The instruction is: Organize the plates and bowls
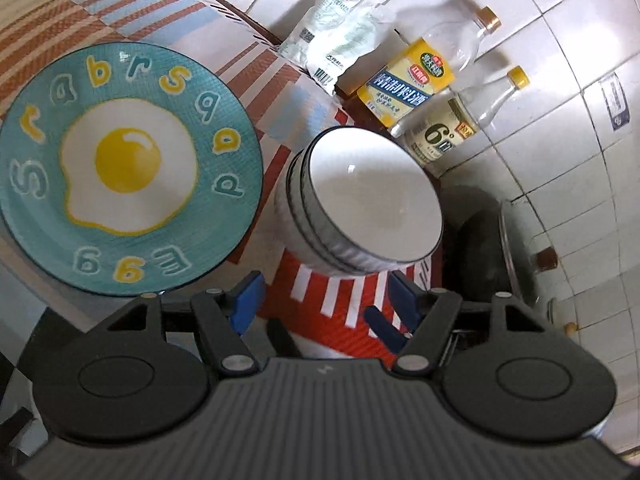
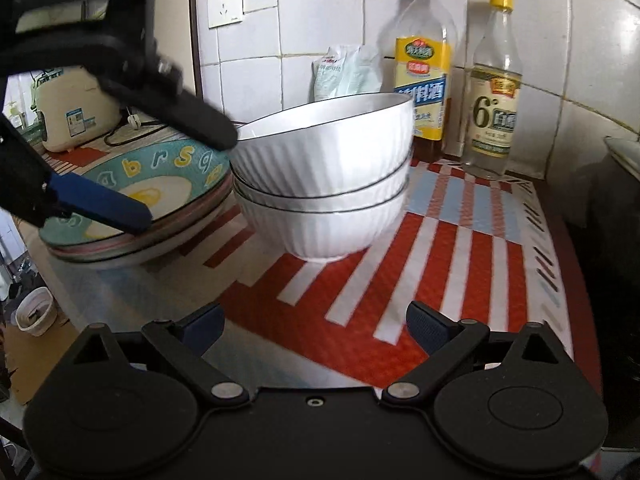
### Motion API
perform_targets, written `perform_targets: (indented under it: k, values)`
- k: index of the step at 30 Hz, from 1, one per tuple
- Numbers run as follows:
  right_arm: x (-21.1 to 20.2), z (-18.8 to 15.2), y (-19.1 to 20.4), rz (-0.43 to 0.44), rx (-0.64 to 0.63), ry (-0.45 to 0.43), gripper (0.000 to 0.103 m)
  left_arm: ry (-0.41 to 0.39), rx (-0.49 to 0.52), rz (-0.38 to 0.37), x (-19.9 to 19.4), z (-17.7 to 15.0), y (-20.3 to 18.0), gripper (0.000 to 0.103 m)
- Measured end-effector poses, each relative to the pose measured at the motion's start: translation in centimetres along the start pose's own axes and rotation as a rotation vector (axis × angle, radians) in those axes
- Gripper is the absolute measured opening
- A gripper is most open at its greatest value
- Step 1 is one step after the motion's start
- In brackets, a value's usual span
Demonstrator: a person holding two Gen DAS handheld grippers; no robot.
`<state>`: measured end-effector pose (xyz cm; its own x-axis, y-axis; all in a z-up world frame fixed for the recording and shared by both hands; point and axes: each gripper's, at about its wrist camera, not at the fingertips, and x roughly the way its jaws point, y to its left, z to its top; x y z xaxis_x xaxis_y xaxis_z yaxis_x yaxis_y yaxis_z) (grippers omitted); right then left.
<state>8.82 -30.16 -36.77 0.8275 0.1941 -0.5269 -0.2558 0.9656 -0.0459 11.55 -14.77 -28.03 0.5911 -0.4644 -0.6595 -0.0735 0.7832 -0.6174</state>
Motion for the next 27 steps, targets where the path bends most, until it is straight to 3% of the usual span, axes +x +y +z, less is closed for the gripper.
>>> perform_targets:
  k: [4, 7, 13, 17, 19, 27]
  values:
    - [1.0, 0.9, 0.1, -0.017, -0.007, -0.02, 0.099, -0.001, 0.029, 0.004, 1.0, 0.8, -0.7, 0.066]
    - [1.7, 1.5, 0.1, -0.029, 0.003, -0.035, 0.1, 0.015, -0.029, -0.023, 2.1, 1.7, -0.5, 0.067]
    - [3.1, 2.3, 0.3, -0.039, 0.014, -0.042, 0.1, 0.032, -0.135, 0.007, 4.0, 3.4, 0.6, 0.065]
    - [3.8, 2.7, 0.0, -0.062, 0.057, -0.031, 0.101, 0.055, -0.105, 0.065, 5.0, 3.9, 0.3, 0.056]
    - [3.9, 3.2, -0.2, -0.067, 0.081, -0.014, 0.101, 0.067, -0.084, 0.086, 5.4, 4.0, 0.1, 0.046]
    - [3.9, 3.5, -0.1, -0.069, 0.052, -0.042, 0.103, 0.056, -0.005, 0.14, 6.5, 4.9, -0.3, 0.039]
